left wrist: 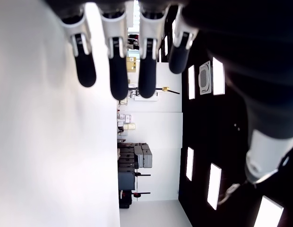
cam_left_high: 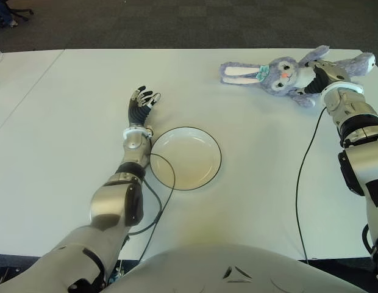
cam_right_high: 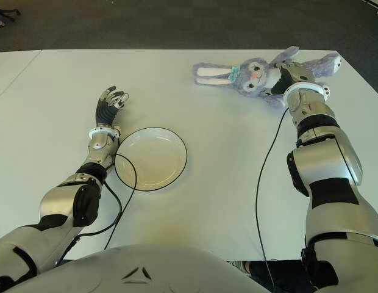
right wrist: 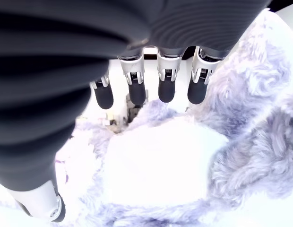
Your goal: Put the doll into the plate.
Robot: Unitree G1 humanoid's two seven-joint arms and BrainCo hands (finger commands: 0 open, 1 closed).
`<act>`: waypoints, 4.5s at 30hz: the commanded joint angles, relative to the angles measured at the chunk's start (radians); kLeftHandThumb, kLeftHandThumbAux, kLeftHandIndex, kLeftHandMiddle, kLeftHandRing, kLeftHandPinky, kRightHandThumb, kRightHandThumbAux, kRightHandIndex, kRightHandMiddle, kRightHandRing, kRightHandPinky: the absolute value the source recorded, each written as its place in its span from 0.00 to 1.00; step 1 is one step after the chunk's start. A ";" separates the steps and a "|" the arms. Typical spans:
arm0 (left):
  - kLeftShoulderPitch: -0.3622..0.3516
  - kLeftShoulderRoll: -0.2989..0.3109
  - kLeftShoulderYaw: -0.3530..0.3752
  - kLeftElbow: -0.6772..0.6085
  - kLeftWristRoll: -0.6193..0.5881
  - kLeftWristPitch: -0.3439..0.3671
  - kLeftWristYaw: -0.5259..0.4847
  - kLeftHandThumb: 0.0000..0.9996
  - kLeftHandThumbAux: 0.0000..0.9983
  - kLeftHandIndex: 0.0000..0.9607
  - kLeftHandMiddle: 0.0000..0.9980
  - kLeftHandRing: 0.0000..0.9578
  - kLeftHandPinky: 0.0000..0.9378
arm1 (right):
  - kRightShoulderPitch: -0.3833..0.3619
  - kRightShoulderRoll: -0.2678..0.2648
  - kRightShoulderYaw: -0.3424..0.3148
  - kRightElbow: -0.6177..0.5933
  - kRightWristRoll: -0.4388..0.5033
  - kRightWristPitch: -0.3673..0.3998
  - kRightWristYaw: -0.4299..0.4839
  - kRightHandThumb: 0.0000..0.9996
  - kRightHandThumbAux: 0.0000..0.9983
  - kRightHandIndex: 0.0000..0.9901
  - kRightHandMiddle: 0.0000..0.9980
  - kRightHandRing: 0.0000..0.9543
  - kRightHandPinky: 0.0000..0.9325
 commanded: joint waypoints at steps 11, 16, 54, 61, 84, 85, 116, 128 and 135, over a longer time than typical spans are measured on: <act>0.186 -0.054 0.010 0.134 -0.012 0.125 0.002 0.00 0.61 0.18 0.29 0.31 0.28 | 0.147 0.015 -0.042 0.010 0.036 0.043 0.037 0.23 0.70 0.13 0.02 0.00 0.00; 0.189 -0.052 0.016 0.134 -0.017 0.127 -0.004 0.00 0.62 0.18 0.29 0.31 0.31 | 0.175 0.038 -0.067 0.008 0.052 0.048 0.036 0.23 0.70 0.13 0.02 0.00 0.00; 0.194 -0.055 0.017 0.134 -0.020 0.125 -0.009 0.00 0.63 0.18 0.29 0.33 0.35 | 0.298 0.230 -0.078 -0.015 0.068 -0.163 0.149 0.18 0.67 0.02 0.00 0.00 0.00; 0.196 -0.056 0.011 0.133 -0.015 0.120 -0.009 0.00 0.61 0.18 0.29 0.31 0.27 | 0.312 0.245 -0.041 -0.024 0.062 -0.258 0.180 0.15 0.64 0.00 0.00 0.00 0.00; 0.209 -0.062 -0.003 0.130 -0.009 0.102 0.000 0.00 0.61 0.17 0.29 0.32 0.28 | 0.453 0.203 -0.016 -0.235 0.299 -0.700 0.597 0.07 0.59 0.00 0.00 0.00 0.00; 0.211 -0.063 -0.002 0.130 -0.009 0.097 -0.004 0.00 0.61 0.17 0.29 0.31 0.27 | 0.458 0.197 -0.019 -0.240 0.310 -0.702 0.608 0.07 0.59 0.00 0.00 0.00 0.00; 0.208 -0.065 -0.008 0.128 -0.005 0.098 0.003 0.00 0.60 0.16 0.27 0.31 0.32 | 0.638 0.121 -0.059 -0.565 0.498 -0.466 0.716 0.07 0.49 0.00 0.00 0.00 0.00; 0.204 -0.060 -0.008 0.130 0.000 0.109 0.007 0.00 0.60 0.17 0.29 0.32 0.31 | 0.552 0.139 -0.094 -0.564 0.431 -0.563 0.532 0.06 0.50 0.00 0.00 0.02 0.16; 0.206 -0.061 -0.004 0.131 -0.002 0.109 0.004 0.00 0.61 0.16 0.29 0.32 0.33 | 0.421 0.135 -0.188 -0.498 0.408 -0.738 0.307 0.06 0.52 0.00 0.00 0.00 0.06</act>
